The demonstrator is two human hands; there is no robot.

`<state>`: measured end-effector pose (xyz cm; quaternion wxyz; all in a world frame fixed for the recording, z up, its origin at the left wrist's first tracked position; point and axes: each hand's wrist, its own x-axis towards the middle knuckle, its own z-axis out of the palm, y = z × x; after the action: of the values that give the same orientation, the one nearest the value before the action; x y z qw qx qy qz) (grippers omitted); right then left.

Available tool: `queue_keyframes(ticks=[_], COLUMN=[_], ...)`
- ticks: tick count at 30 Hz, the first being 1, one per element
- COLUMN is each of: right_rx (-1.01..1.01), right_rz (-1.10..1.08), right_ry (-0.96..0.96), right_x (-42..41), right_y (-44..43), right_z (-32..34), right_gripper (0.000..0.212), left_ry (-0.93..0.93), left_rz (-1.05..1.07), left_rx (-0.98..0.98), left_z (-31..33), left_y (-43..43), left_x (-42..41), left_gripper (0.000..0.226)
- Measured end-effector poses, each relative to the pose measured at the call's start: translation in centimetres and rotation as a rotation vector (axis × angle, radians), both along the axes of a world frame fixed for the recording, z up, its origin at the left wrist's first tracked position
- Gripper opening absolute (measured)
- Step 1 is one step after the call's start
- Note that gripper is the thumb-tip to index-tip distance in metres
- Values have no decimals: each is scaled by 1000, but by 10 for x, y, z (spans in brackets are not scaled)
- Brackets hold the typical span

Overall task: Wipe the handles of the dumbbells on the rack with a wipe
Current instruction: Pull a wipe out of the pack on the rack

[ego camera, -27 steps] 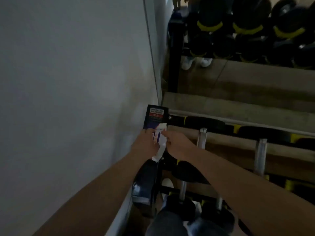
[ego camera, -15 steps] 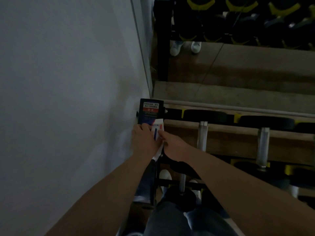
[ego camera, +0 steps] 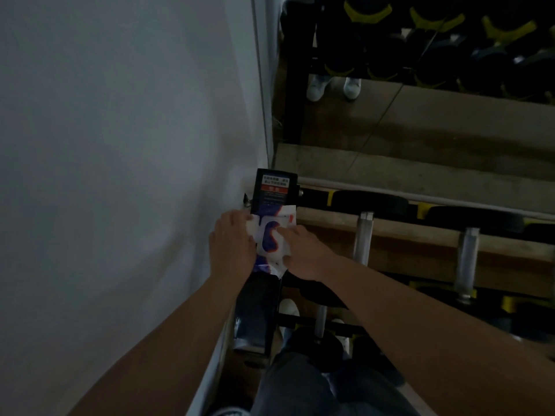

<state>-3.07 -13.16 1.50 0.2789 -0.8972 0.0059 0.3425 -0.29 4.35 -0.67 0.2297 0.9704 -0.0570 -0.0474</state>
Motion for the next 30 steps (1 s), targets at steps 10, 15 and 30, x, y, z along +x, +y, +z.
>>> queue_keyframes(ticks=[10, 15, 30], right_rx=[-138, -179, -61], right_rz=[-42, -34, -101], right_ry=[-98, -49, -152], right_x=[9, 21, -12], right_y=[18, 23, 13], right_z=[-18, -21, -20], right_gripper=[64, 44, 23], left_ry=[-131, -24, -29], left_rz=[-232, -284, -406], left_rx=[338, 211, 25], left_z=[-15, -21, -27], left_y=[-4, 3, 3], left_x=[-4, 3, 6], left_gripper=[32, 26, 20])
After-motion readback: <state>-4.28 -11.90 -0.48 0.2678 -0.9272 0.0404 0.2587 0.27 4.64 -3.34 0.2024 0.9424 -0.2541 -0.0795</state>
